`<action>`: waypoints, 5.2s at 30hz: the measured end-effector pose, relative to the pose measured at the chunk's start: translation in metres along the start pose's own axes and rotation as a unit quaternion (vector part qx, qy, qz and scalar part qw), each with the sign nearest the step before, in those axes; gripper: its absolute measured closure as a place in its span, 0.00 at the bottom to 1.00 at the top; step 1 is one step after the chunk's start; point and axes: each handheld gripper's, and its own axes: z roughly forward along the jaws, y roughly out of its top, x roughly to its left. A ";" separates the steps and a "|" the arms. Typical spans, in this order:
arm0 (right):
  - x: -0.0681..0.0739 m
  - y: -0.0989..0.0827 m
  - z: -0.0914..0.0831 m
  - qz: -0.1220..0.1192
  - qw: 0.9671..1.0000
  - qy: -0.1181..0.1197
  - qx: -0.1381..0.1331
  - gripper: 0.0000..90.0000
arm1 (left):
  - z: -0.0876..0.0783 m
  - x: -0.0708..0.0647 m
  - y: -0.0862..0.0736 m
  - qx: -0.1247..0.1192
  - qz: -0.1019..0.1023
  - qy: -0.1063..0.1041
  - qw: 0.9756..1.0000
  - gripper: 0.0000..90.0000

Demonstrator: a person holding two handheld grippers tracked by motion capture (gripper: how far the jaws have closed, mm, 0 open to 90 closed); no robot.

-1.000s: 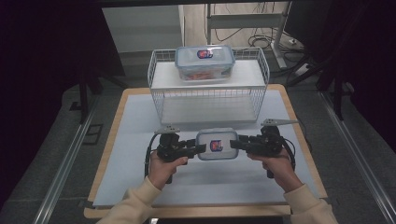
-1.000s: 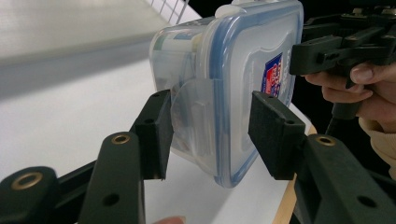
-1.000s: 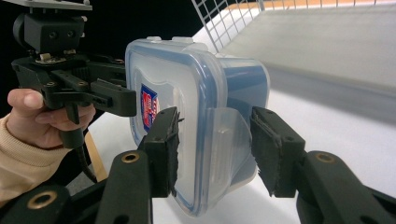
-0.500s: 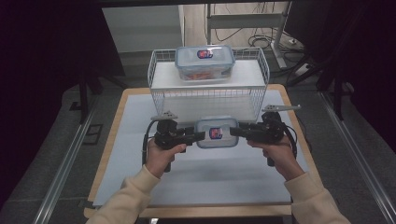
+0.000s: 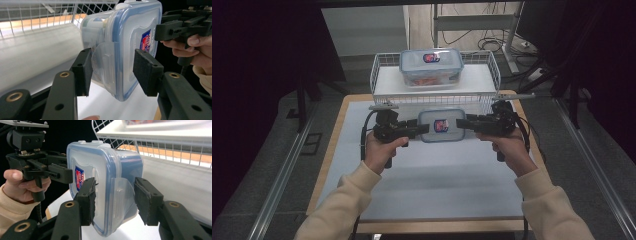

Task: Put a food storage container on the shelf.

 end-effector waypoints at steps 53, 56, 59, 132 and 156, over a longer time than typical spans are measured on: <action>-0.026 0.126 0.026 -0.013 1.000 0.000 -0.025 0.58 | -0.010 0.042 0.122 -0.023 0.015 0.014 1.000 0.56; -0.027 0.129 0.026 -0.013 1.000 0.001 -0.026 0.58 | -0.010 0.043 0.125 -0.020 0.017 0.015 1.000 0.56; -0.029 0.132 0.027 -0.014 1.000 0.002 -0.027 0.58 | -0.009 0.044 0.128 -0.020 0.016 0.015 1.000 0.56; -0.097 0.170 0.070 0.104 0.991 -0.026 -0.081 0.44 | 0.023 0.112 0.171 -0.057 -0.104 0.017 0.993 0.38; -0.043 0.133 0.067 -0.020 1.000 -0.014 -0.015 0.99 | -0.005 0.097 0.147 -0.081 -0.075 0.013 0.994 0.25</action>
